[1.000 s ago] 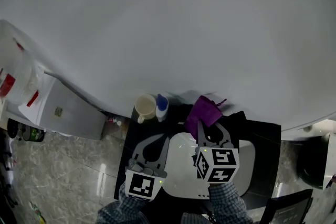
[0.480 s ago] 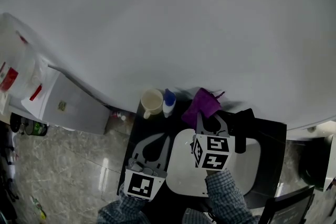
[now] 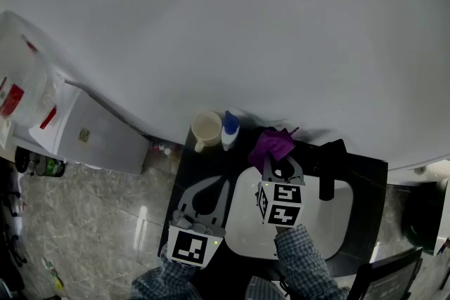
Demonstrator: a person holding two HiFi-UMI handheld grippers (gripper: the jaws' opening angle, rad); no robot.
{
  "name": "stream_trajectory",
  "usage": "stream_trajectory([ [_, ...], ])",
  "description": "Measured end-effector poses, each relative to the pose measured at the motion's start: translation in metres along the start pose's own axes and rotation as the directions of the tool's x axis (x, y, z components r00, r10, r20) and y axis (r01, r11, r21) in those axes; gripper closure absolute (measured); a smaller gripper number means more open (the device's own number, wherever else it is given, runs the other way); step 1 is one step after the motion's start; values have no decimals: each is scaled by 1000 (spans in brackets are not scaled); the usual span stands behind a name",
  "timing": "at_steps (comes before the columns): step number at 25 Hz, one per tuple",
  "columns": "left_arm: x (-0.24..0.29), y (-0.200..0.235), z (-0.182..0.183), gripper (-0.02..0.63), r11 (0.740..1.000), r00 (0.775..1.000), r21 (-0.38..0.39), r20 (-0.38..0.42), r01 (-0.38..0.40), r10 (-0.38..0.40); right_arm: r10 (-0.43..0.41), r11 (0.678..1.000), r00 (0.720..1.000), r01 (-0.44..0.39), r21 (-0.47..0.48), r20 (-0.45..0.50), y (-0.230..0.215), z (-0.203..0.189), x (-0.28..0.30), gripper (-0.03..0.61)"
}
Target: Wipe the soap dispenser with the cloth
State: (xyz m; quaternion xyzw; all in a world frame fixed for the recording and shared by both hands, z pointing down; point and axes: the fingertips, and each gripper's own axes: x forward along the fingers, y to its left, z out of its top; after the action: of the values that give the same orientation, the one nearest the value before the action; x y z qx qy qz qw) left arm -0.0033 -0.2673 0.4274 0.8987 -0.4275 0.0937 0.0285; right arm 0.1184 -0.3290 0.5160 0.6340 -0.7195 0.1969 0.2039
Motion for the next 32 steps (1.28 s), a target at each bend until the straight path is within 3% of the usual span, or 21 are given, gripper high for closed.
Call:
stream_trajectory([
  [5,-6,-1,-3,612,1000,1000,20,-5,3,-3,-12,999,997,9,-48,-77,-3,-31,15,497],
  [22,-17,-6,-11,612,1000,1000,5,-20,-9,9,0,998,987,-11,-66,-159,5,-58,18,497],
  [32,-17,-9,8,612,1000,1000,17,15,-4,4,62,995,994,-68,-71,-91,22,-24,-42,497],
])
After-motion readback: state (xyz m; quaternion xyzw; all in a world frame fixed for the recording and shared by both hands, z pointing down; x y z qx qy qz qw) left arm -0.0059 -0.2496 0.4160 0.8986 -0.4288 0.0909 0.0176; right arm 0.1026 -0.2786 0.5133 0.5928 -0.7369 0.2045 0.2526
